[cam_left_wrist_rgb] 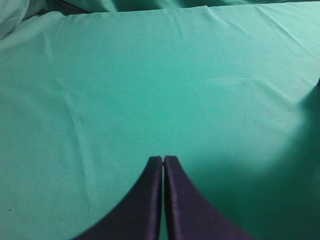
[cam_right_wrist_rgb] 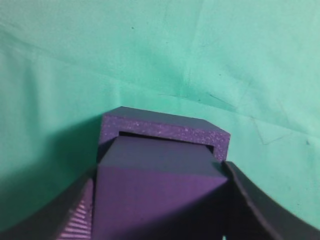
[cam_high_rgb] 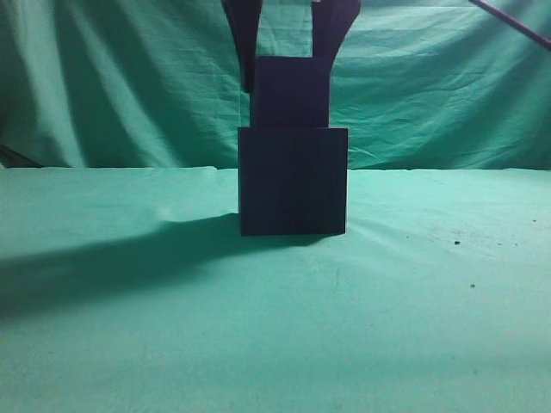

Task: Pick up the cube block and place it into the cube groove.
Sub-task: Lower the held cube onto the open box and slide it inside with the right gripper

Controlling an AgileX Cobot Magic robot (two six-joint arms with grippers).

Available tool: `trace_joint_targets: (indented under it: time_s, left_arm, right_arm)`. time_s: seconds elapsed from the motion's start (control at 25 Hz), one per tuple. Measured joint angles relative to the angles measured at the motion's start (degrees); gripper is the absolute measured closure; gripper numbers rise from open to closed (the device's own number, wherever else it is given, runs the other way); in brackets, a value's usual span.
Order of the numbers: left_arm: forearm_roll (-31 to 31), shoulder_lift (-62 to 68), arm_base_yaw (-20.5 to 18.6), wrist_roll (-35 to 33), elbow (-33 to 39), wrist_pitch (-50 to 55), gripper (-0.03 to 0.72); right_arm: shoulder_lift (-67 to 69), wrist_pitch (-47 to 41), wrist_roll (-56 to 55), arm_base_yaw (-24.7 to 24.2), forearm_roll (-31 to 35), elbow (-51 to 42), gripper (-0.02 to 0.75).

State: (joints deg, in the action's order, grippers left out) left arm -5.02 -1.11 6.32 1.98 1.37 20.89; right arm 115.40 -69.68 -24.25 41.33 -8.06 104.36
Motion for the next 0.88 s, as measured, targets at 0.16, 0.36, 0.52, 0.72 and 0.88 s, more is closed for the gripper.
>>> trace_joint_targets:
  time_s: [0.16,0.36,0.52,0.72,0.88]
  left_arm:
    - [0.00,0.00,0.00,0.00,0.00,0.00,0.688]
    - [0.00,0.00,0.00,0.00,0.00,0.00,0.688]
    - [0.00,0.00,0.00,0.00,0.00,0.00,0.688]
    - [0.00,0.00,0.00,0.00,0.00,0.00,0.688]
    - [0.00,0.00,0.00,0.00,0.00,0.00,0.688]
  right_arm:
    - [0.46,1.13,-0.12,0.00,0.29,0.00,0.302]
    - [0.46,1.50,-0.12,0.00,0.40,0.00,0.302]
    - [0.46,1.50,-0.12,0.00,0.34,0.00,0.302]
    - [0.46,1.50,1.17,0.00,0.34,0.00,0.302]
    - [0.46,1.15,2.44,0.00,0.43,0.37,0.130]
